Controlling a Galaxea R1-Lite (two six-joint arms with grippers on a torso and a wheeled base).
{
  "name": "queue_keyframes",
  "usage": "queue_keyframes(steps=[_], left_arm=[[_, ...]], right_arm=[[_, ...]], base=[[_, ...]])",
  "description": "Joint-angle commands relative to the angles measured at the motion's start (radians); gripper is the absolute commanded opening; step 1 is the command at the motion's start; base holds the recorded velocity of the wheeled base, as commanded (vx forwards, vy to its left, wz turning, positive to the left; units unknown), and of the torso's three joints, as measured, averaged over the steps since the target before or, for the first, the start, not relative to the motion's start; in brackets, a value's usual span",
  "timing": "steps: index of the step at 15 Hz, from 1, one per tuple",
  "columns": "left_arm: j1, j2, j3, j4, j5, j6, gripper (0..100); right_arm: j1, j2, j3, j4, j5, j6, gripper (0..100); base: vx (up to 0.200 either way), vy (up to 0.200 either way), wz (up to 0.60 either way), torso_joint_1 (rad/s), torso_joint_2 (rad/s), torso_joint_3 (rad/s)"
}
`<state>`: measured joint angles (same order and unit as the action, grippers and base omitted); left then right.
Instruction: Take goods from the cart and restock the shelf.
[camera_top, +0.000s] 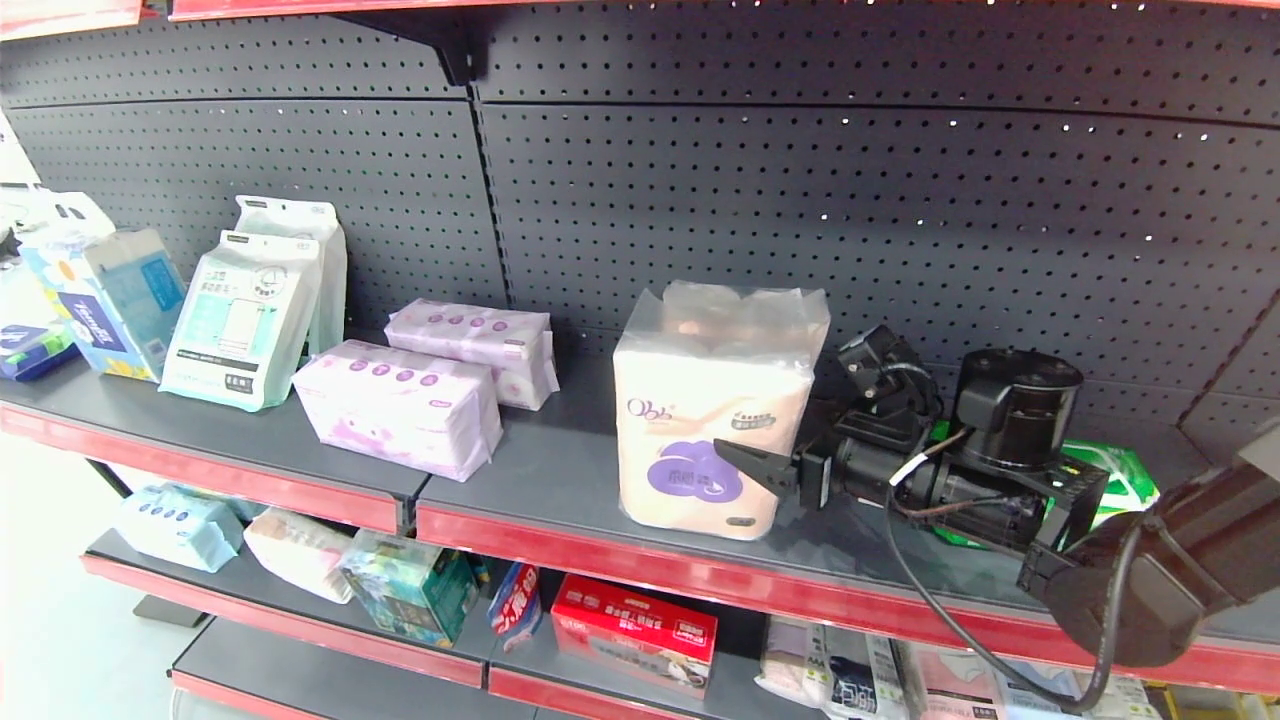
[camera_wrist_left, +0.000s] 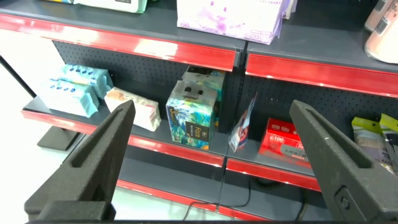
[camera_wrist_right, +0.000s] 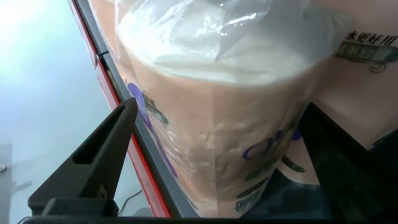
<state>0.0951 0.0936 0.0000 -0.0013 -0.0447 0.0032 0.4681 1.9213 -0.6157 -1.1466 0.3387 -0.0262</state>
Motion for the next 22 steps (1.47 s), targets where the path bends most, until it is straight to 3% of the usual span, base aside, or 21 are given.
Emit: queue_keyframes(steps=[1, 21, 22], left_arm=[[0.002, 0.001, 0.000, 0.000, 0.000, 0.000, 100], [0.002, 0.001, 0.000, 0.000, 0.000, 0.000, 100], [0.000, 0.001, 0.000, 0.000, 0.000, 0.000, 100]], right_arm=[[0.007, 0.008, -0.002, -0.001, 0.000, 0.000, 100], [0.038, 0.041, -0.030, -0.001, -0.004, 0.006, 100], [0.043, 0.041, -0.030, -0.001, -0.006, 0.006, 0]], base=[[0.000, 0.000, 0.00, 0.000, 0.00, 0.000], [0.000, 0.000, 0.00, 0.000, 0.00, 0.000], [0.000, 0.000, 0.00, 0.000, 0.00, 0.000]])
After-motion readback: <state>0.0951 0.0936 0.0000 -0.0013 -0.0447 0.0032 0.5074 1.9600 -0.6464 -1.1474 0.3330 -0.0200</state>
